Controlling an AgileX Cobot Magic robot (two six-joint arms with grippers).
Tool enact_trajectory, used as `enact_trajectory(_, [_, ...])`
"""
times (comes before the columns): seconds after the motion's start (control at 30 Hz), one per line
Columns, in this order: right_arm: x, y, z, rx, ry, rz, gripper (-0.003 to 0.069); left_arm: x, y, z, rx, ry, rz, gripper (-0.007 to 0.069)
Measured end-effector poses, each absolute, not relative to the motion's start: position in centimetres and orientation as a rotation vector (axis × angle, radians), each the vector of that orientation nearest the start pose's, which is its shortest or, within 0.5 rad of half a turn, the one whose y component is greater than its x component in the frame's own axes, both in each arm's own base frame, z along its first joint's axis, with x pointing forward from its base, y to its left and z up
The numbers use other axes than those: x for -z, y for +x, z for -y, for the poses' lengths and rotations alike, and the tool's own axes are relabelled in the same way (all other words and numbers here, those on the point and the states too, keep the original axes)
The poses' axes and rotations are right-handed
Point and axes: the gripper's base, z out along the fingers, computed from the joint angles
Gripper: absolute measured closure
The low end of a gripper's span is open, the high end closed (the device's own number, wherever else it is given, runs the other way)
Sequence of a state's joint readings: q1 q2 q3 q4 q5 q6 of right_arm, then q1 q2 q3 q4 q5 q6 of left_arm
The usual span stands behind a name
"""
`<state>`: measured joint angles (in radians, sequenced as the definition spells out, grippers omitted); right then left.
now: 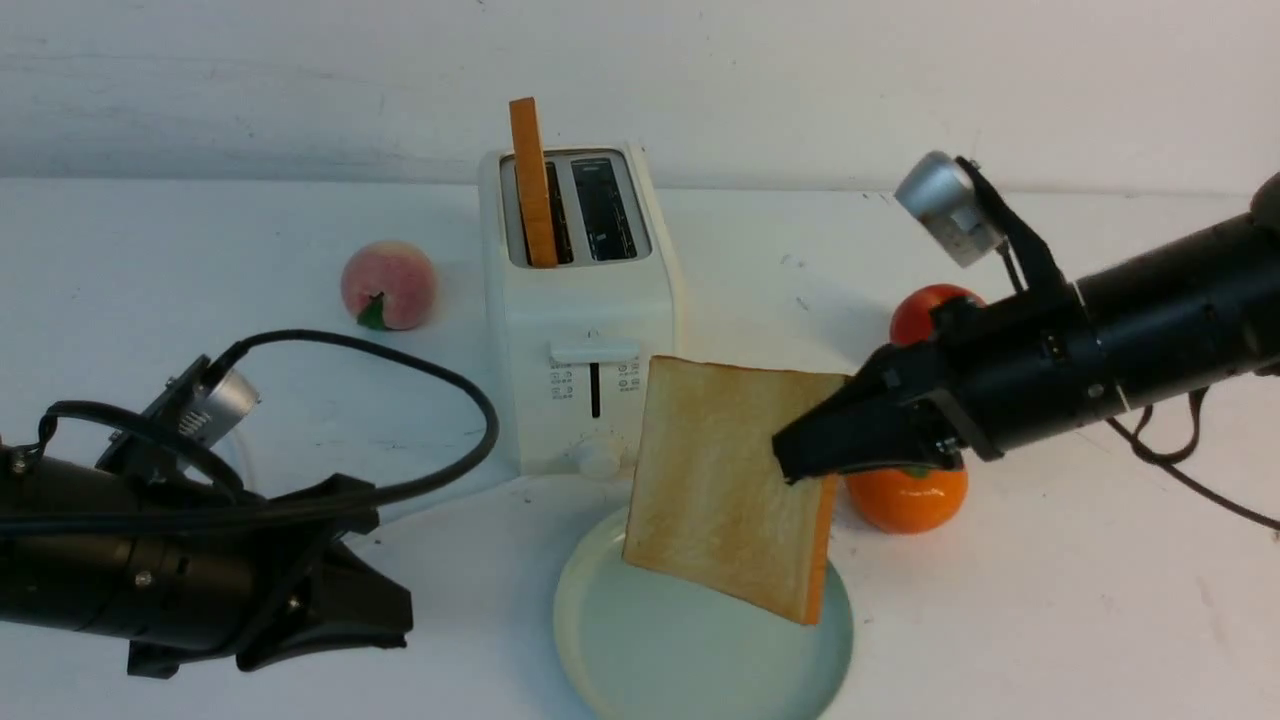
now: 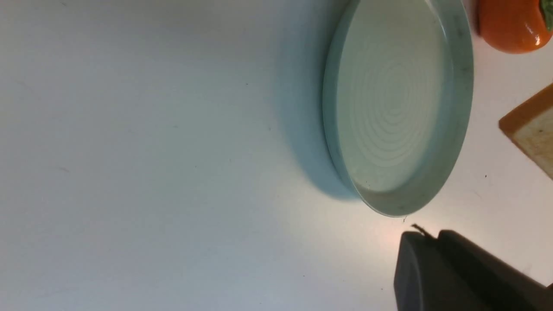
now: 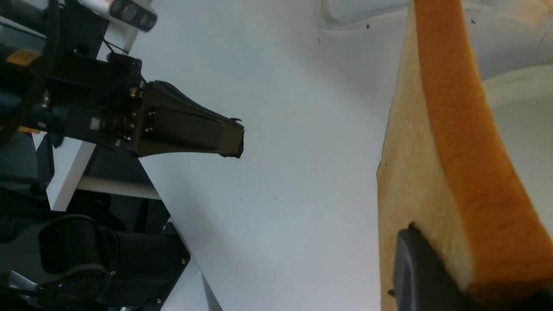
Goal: Take toasted bread from bread machine on white table place on plate.
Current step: 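Place the held slice of bread on top of the slice on the plate with the right gripper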
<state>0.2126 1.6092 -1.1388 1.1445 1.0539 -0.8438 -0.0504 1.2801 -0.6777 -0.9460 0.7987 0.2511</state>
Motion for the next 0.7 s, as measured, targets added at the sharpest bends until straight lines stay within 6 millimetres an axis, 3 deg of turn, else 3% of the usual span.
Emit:
enact_trajectory(0.3, [-22.7, 32.1, -14.8, -1.235, -0.553, -2.483, 0.055, -23.6, 21.9, 6.4, 1.009, -0.395, -2.626, 0.0583])
enact_trajectory(0.43, [-21.1, 32.9, -14.8, -1.198, -0.498, -2.515, 0.0543, -23.6, 21.9, 6.4, 1.009, -0.395, -2.626, 0.0577])
enact_trajectory(0.67, [-19.5, 33.5, -14.9, -1.203, -0.453, -2.549, 0.0401, -23.6, 21.9, 6.4, 1.009, -0.395, -2.626, 0.0568])
enact_trajectory(0.7, [-19.5, 33.5, -14.9, -1.202, -0.452, -2.55, 0.0342, -23.6, 21.9, 6.4, 1.008, -0.395, -2.625, 0.0567])
